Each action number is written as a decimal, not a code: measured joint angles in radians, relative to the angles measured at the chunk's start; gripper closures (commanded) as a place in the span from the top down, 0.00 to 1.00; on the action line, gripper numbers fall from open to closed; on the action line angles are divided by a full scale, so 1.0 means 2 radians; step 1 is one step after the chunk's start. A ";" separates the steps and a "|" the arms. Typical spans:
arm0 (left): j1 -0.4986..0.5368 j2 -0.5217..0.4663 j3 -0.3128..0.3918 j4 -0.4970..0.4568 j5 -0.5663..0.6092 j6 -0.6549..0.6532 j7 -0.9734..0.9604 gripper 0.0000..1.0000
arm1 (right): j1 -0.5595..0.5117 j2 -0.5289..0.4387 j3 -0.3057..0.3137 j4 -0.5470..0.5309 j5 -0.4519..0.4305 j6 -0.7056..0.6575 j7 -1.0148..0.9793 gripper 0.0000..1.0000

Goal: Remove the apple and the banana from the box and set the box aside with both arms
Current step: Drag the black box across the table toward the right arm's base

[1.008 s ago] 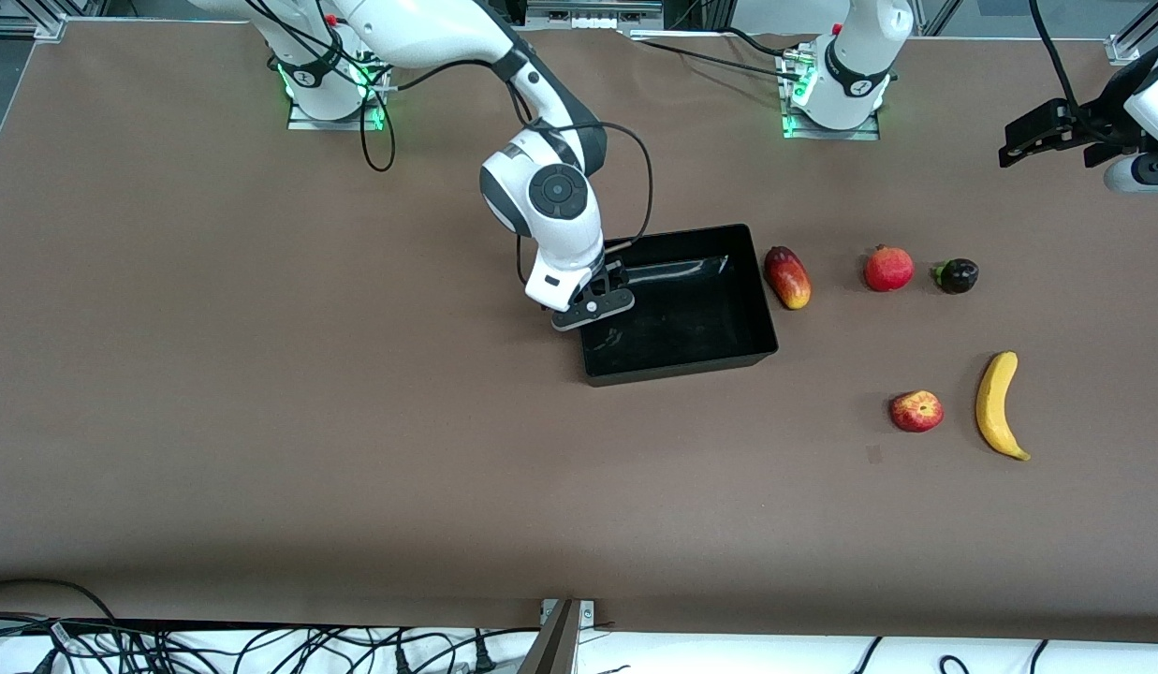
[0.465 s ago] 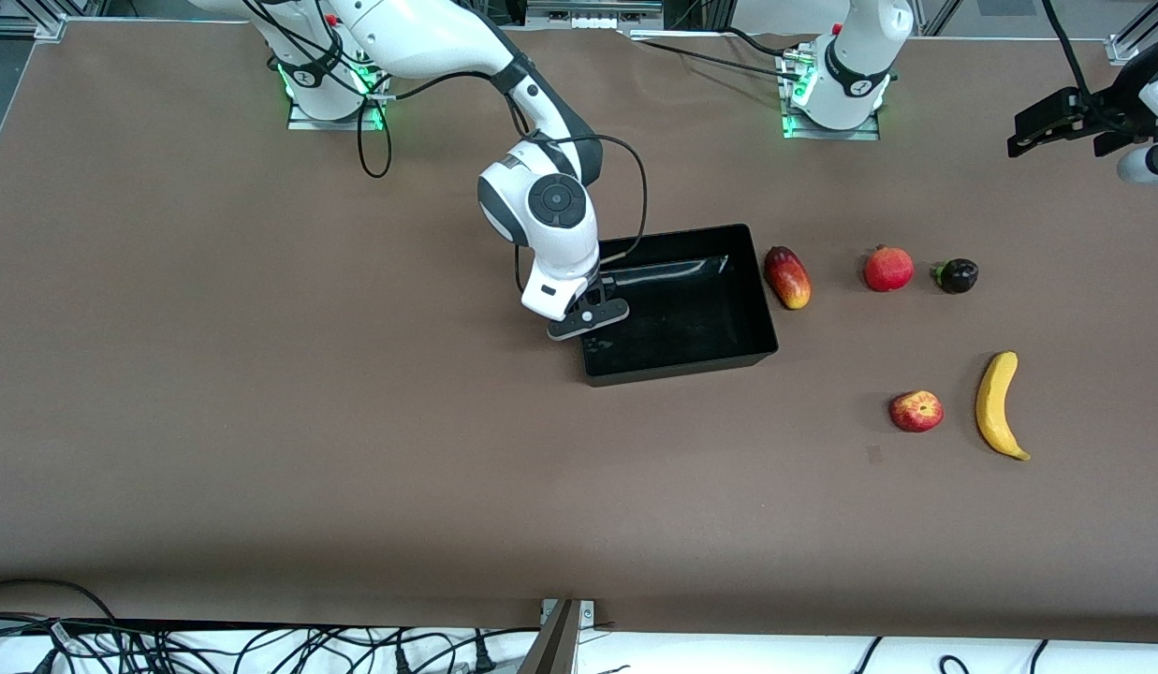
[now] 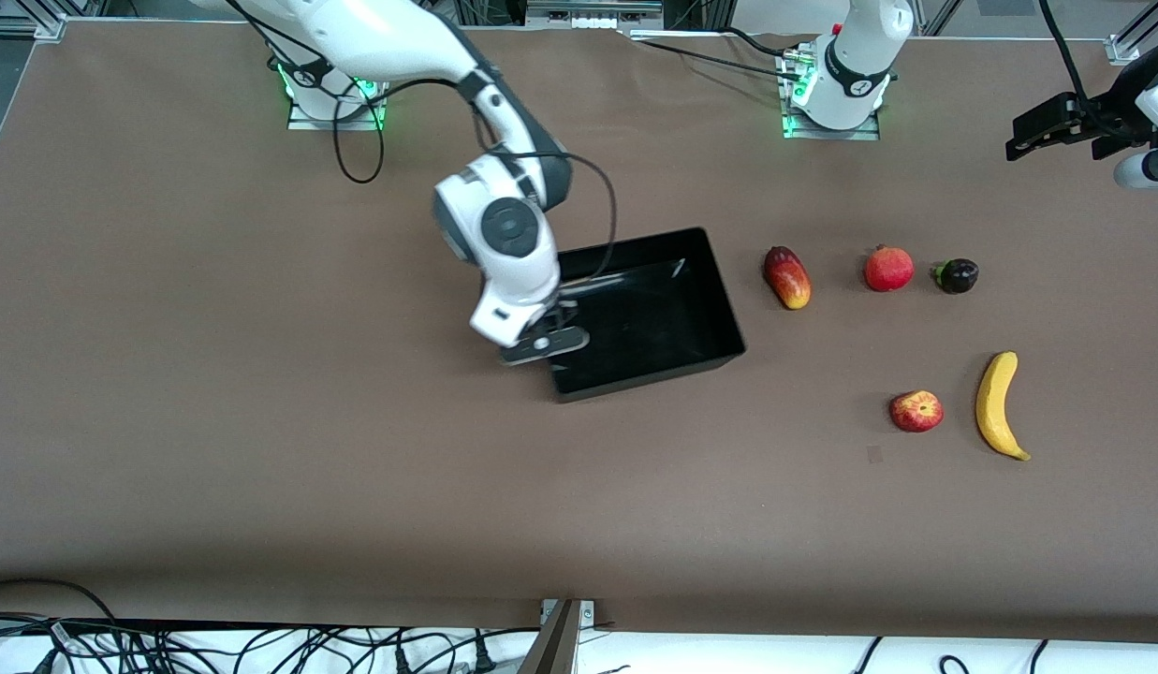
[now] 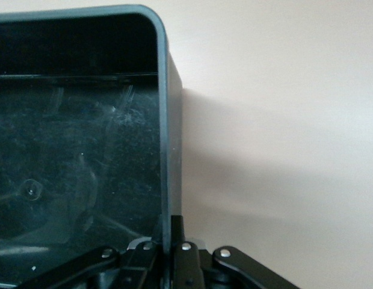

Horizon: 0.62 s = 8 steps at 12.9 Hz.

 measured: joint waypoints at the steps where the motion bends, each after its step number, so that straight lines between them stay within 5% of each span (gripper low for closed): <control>1: 0.003 0.000 0.000 0.000 0.000 0.001 0.000 1.00 | -0.029 -0.019 -0.002 0.001 0.004 -0.030 -0.029 0.00; 5: 0.015 0.002 -0.004 0.001 0.000 0.008 0.000 1.00 | -0.166 -0.084 -0.024 -0.002 0.022 -0.146 -0.194 0.00; 8: 0.030 0.003 -0.018 0.002 0.000 0.013 0.000 1.00 | -0.189 -0.090 -0.103 -0.033 0.026 -0.144 -0.279 0.00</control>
